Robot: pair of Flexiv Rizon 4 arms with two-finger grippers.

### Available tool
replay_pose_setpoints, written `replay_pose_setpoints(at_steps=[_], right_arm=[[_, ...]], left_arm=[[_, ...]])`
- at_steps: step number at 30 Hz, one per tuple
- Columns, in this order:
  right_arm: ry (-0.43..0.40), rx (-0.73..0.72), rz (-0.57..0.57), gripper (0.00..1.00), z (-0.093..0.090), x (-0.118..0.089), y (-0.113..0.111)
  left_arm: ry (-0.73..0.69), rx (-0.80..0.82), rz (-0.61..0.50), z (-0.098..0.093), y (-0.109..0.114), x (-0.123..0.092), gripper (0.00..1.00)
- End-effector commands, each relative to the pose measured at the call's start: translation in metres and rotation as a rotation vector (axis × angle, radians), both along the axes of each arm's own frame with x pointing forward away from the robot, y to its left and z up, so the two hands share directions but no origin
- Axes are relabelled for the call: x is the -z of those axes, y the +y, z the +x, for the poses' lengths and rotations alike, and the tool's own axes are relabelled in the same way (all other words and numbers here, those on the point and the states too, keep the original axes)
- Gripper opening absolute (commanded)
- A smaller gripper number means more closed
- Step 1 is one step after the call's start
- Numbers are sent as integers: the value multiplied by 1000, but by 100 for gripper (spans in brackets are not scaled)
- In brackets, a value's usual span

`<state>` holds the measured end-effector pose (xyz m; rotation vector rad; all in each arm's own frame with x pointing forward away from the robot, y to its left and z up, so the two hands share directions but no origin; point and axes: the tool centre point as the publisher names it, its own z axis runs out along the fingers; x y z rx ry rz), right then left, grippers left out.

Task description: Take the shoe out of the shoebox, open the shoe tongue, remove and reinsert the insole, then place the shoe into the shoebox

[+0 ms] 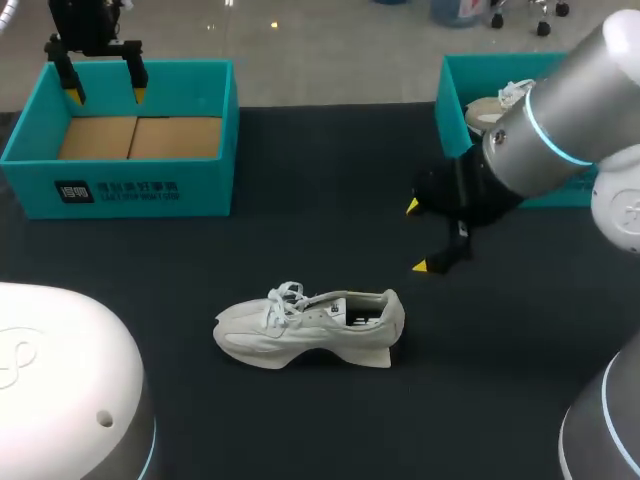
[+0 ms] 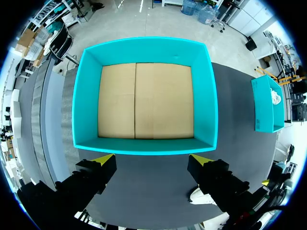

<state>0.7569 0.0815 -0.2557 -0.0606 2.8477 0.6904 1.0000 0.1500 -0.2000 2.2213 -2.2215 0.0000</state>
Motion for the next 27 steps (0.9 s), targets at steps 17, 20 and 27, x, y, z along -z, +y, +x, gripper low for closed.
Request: replay_pose_setpoints(at_steps=[17,20,27], right_arm=[[-16,-39,348,100,0,23,-44],[-14,-68,381,100,-1,26,-57],[5,-129,425,100,-5,34,-82]], left_arm=[[0,0,0,0,0,0,100],[0,0,0,0,0,0,100],[0,0,0,0,0,0,100]])
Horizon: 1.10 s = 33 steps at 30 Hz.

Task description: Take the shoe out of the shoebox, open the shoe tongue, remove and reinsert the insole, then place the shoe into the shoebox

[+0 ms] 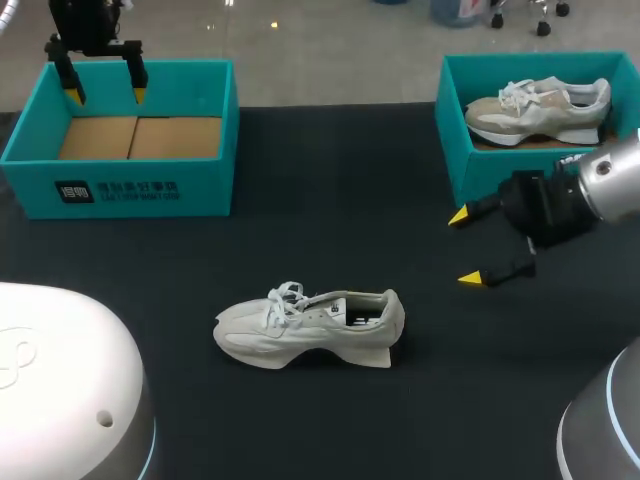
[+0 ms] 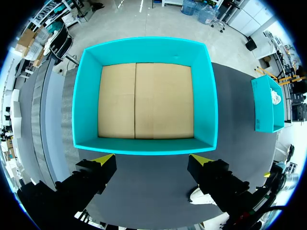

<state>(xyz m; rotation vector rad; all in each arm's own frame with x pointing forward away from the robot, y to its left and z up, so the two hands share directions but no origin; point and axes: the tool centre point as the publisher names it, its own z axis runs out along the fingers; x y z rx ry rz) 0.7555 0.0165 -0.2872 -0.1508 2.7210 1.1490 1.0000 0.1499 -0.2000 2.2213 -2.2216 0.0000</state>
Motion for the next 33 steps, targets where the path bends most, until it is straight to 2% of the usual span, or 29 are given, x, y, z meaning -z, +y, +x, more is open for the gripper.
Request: replay_pose_setpoints(at_steps=[1,7,12,18,23,33], right_arm=[[-1,-27,112,100,-4,5,-20],[9,22,150,100,-10,23,-31],[15,14,160,100,-17,47,-32],[37,-1,168,100,-26,66,-35],[64,6,171,100,-29,74,-37],[60,17,159,100,-30,74,-37]], left_arm=[[0,0,0,0,0,0,100],[0,0,0,0,0,0,100],[0,0,0,0,0,0,100],[0,0,0,0,0,0,100],[0,0,0,0,0,0,100],[0,0,0,0,0,0,100]])
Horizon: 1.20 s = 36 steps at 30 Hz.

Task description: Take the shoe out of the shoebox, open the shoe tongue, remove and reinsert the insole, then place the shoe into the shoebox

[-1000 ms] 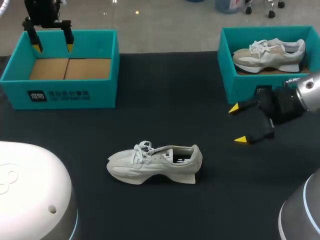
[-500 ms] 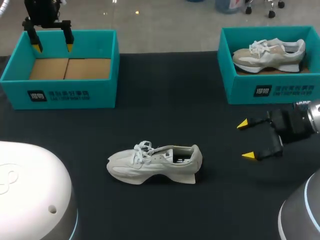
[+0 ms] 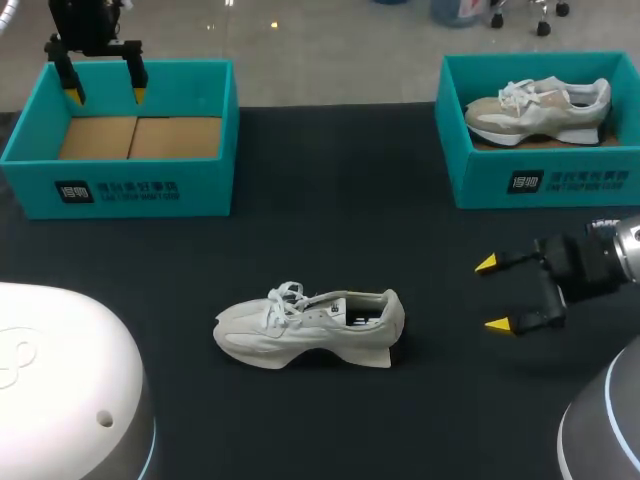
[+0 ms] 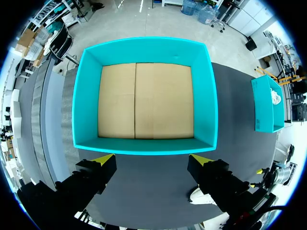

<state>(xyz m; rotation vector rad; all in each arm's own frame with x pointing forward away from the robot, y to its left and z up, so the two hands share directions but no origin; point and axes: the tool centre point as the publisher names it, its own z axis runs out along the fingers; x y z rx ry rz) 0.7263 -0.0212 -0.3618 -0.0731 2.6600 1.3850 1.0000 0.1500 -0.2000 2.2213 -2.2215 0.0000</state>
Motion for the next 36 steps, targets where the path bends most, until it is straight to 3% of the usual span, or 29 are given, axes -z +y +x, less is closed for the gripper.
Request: replay_pose_setpoints(at_steps=[1,28,36], right_arm=[[-1,1,-3,100,-1,0,1],[-1,1,-3,100,-1,0,1],[-31,73,-31,100,-9,2,38]], left_arm=[[0,0,0,0,0,0,100],[0,0,0,0,0,0,100],[0,0,0,0,0,0,100]])
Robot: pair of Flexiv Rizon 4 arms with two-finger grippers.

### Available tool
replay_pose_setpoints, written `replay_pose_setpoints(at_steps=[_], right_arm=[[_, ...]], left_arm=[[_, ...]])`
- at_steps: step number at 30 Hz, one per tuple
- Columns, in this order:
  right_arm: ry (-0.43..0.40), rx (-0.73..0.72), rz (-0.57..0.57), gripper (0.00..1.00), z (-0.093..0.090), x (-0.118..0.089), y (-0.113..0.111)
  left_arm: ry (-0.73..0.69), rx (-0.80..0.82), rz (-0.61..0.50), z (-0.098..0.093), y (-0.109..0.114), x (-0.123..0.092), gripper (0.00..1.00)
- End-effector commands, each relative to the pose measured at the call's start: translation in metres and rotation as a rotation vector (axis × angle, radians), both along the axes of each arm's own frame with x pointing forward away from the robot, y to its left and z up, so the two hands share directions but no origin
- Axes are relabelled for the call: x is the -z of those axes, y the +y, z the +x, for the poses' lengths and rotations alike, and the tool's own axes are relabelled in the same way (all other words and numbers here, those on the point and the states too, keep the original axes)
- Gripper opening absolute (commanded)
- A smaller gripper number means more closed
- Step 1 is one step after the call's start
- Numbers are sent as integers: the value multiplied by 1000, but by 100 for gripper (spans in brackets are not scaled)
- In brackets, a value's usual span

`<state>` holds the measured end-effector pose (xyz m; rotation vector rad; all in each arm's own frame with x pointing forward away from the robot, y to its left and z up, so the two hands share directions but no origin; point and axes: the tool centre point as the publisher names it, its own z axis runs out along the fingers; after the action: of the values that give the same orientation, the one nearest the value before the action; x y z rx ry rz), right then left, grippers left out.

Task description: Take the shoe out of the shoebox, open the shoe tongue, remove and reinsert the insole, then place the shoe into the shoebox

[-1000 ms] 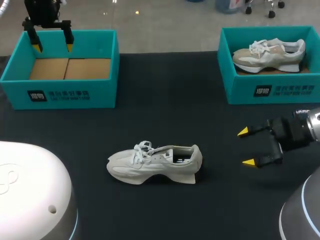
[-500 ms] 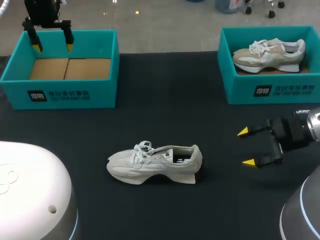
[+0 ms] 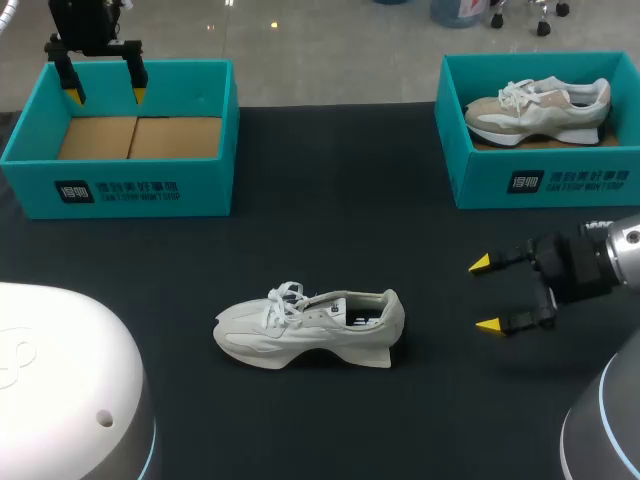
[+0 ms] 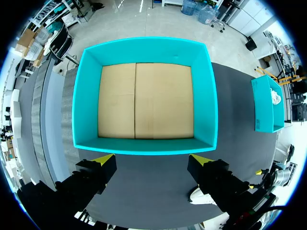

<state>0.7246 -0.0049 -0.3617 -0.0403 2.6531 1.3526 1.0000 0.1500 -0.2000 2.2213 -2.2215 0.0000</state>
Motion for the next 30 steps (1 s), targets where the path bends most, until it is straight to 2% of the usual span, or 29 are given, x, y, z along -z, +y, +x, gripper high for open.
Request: replay_pose_setpoints(at_steps=[1,7,12,21,26,30], right_arm=[[-18,46,-18,100,-8,4,27],[10,2,-30,100,-11,6,61],[23,12,-59,100,-12,12,80],[48,66,-55,100,-5,26,90],[96,96,-99,100,-4,30,100],[112,111,-87,100,-3,35,108]], left_arm=[[0,0,0,0,0,0,100],[0,0,0,0,0,0,100],[0,0,0,0,0,0,100],[0,0,0,0,0,0,100],[0,0,0,0,0,0,100],[0,0,0,0,0,0,100]])
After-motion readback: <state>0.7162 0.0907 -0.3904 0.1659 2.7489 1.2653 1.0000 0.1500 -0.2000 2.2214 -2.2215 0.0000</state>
